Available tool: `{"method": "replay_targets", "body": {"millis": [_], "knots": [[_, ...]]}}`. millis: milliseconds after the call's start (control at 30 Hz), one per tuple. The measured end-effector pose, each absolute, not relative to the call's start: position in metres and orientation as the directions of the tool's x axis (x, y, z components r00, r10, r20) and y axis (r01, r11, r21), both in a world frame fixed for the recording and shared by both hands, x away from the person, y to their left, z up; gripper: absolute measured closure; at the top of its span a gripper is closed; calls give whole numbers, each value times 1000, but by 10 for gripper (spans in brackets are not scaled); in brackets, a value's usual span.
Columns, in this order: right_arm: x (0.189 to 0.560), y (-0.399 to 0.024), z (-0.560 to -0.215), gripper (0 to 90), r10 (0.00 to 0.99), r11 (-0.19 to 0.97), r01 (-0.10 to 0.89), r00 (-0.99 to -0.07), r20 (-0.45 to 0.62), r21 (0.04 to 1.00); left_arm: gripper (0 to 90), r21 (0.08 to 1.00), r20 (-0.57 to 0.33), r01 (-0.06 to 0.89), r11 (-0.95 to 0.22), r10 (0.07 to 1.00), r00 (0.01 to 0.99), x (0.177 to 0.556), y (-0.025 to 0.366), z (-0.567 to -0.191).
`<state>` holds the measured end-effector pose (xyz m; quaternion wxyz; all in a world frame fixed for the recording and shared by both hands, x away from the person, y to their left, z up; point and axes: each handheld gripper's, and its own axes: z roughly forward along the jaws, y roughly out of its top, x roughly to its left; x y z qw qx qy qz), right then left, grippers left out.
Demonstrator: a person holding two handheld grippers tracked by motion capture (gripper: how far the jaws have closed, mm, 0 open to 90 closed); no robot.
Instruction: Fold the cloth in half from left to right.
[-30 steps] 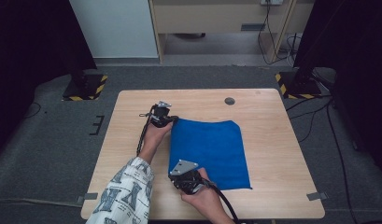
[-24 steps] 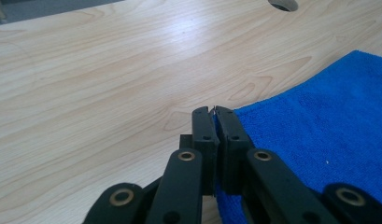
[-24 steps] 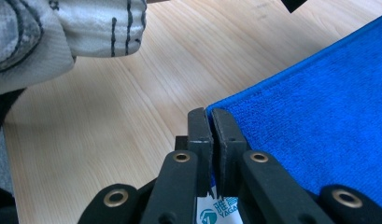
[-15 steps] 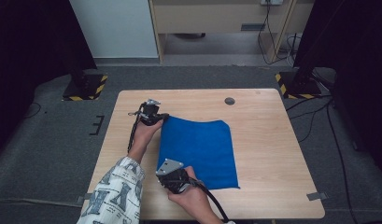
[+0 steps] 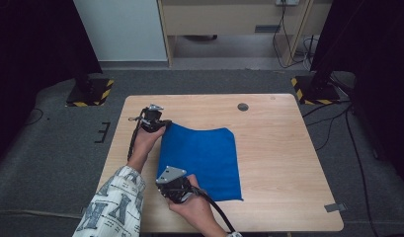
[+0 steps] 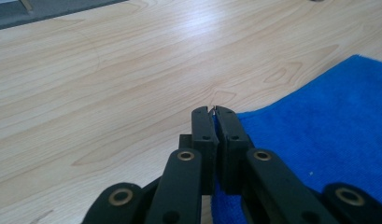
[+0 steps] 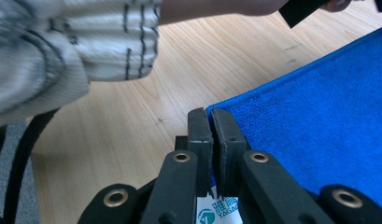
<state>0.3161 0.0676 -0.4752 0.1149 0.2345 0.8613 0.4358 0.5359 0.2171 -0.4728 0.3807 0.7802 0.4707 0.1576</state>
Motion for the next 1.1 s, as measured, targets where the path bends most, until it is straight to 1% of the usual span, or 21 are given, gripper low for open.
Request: {"method": "replay_targets", "body": {"millis": [167,267,333,600,833,967,1100], "knots": [[316,44,-481,870,519,505,322,-854,16,801,868,726,-115,627,-283,849,516,541,197,-480],[314,32,-485,870,514,516,312,-858,3,798,866,724,-129,632,-279,844,520,543,183,-484],[313,24,-487,870,517,517,313,-856,0,796,866,723,-122,627,-291,839,530,544,173,-486],[314,-13,-495,870,558,505,353,-830,13,787,867,719,-125,626,-303,829,545,548,135,-496],[313,-35,-496,870,579,493,373,-815,24,786,867,727,-133,618,-297,823,552,548,117,-500],[312,-44,-494,870,583,492,373,-812,20,787,867,738,-153,615,-277,819,553,548,109,-497],[312,-52,-493,870,589,494,379,-808,20,783,867,739,-142,606,-294,811,568,548,99,-491]]}}
